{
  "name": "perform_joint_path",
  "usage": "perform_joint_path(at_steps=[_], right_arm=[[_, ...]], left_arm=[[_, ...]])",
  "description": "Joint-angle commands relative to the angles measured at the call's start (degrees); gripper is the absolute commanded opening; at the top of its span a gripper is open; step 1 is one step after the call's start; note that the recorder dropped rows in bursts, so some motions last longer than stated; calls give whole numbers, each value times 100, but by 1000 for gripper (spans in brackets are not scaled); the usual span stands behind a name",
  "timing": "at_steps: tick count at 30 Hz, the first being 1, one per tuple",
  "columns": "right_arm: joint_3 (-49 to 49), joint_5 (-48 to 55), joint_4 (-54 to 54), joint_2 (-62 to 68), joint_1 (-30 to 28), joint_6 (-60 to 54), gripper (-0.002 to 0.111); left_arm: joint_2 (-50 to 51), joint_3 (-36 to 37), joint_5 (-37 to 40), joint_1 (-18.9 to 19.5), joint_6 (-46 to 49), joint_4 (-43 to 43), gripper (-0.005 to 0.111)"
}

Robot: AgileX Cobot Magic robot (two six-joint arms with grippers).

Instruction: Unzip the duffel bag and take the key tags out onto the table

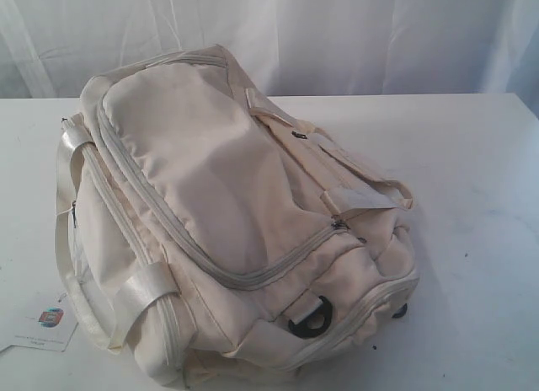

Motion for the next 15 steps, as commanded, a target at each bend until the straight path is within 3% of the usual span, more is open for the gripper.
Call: perform_joint_path(at_steps=[1, 5, 8, 15], right_arm=[[-2, -684, -48, -17, -9, -9, 0], [-2, -1085, -48, -17, -9, -9, 0], [-2, -1323, -48, -17, -9, -9, 0], [-2, -1609, 31, -17, -9, 555, 0]], left_arm=[[-27, 22, -689, -2, -861, -22, 0], [-27, 22, -1046, -2, -924, -22, 0], [-27, -25, -821, -2, -1244, -22, 0], [223, -1217, 1475, -2, -1422, -22, 0]])
